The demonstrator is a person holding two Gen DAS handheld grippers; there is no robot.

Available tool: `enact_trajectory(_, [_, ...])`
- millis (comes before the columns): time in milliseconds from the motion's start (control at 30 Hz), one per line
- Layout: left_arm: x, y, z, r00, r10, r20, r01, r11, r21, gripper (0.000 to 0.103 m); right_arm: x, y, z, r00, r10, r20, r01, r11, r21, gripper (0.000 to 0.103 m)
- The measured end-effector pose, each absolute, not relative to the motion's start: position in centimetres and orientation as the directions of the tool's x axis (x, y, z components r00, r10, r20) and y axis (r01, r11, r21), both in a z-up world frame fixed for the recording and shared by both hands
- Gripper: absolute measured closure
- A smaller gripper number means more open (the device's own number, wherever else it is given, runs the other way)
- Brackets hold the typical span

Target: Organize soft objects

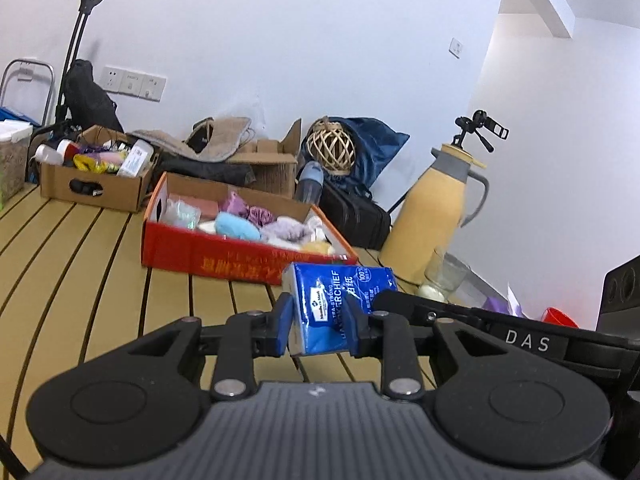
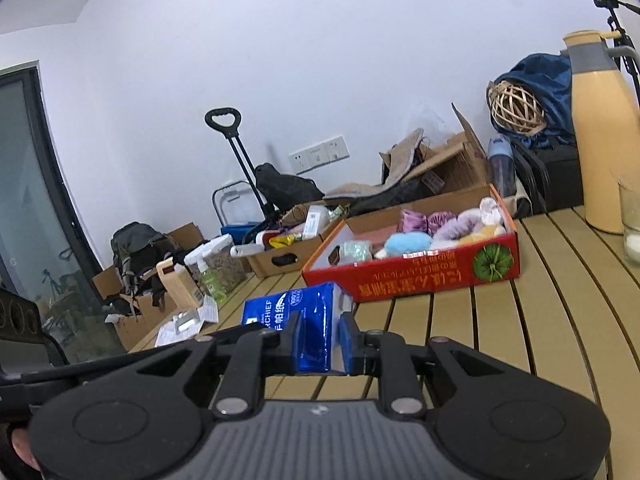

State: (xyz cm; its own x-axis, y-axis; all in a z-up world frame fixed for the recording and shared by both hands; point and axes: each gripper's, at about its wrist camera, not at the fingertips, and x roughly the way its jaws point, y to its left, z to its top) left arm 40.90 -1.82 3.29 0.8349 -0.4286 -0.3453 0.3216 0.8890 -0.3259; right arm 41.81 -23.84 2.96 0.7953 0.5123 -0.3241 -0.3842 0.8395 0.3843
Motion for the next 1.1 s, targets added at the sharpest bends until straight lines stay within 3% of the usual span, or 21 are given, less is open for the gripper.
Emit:
enact_trajectory(300, [55.0, -1.5, 5.2, 0.841, -0.375, -0.390, 0.285, 0.919, -0.271, 0.077, 56.8, -22.3, 4.7, 0.778, 0.511, -0.366, -0.371, 0.843, 0.389, 0.084])
enact_trajectory(600, [71.8, -2.8, -0.1, 0.679, -0.342, -0.649, 0.223, 0.939, -0.262, 0.077, 74.2, -22.5, -1.2, 0.590, 0.509, -0.627, -0.232, 0.851, 0.472, 0.084])
enact_trajectory(733, [74.0, -3.9, -2.7, 0.611, -0.306, -0.730, 0.239, 0.951, -0.198, 0.077, 76.7, -21.9, -4.2, 0.514, 0.478, -0.712, -0.181, 0.872, 0.455, 0.082])
enact_trajectory(900, [74.2, -3.5, -3.1, 0.615, -0.295, -0.732, 0.218, 0.955, -0.202, 0.070, 76.5, -21.7, -4.8, 0.519, 0.477, -0.709, -0.199, 0.874, 0.442, 0.083])
enact_trajectory(1100, [70.4, -2.6, -0.1, 0.670, -0.259, -0.696, 0.208, 0.965, -0.160, 0.063, 73.4, -22.1, -0.5, 0.603, 0.441, -0.665, -0.241, 0.895, 0.375, 0.071])
